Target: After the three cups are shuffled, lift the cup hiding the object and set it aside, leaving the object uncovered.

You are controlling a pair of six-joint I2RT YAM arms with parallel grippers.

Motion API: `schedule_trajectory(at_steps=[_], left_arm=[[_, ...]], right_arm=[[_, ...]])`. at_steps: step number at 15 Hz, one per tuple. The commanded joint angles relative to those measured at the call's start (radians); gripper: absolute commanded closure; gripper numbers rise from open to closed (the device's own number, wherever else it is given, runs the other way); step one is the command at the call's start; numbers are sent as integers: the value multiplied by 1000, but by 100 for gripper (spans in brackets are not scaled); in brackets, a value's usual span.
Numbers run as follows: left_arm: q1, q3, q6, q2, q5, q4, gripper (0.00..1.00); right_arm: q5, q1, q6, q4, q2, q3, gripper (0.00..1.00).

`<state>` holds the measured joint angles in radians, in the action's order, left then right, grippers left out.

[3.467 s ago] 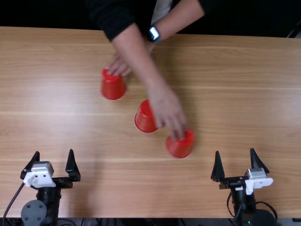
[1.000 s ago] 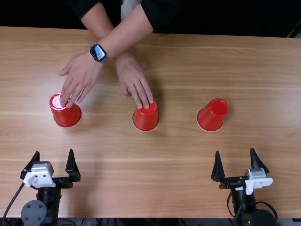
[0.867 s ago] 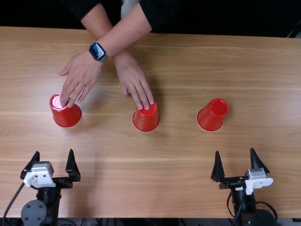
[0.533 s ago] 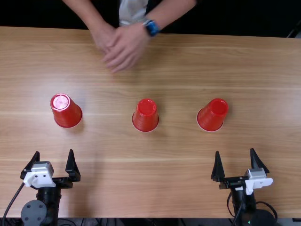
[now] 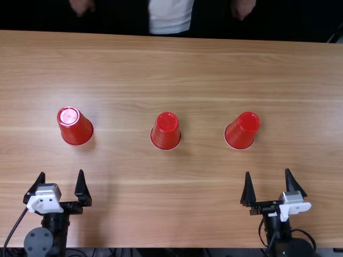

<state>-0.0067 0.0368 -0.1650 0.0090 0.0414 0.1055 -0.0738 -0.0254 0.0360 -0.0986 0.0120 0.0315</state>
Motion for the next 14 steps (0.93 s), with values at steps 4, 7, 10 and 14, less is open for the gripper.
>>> schedule_trajectory(at_steps=[4, 7, 10, 14], left_arm=[[-10, -37, 7, -9, 6, 5, 0], [-9, -37, 1, -9, 8, 7, 0], [-1, -37, 5, -9, 8, 9, 0], [2, 78, 43, 46, 14, 22, 0]], right_arm=[[9, 8, 3, -7, -12, -15, 0], [87, 15, 3, -11, -12, -21, 0], [177, 21, 6, -16, -12, -19, 0], [193, 38, 8, -14, -12, 59, 0]])
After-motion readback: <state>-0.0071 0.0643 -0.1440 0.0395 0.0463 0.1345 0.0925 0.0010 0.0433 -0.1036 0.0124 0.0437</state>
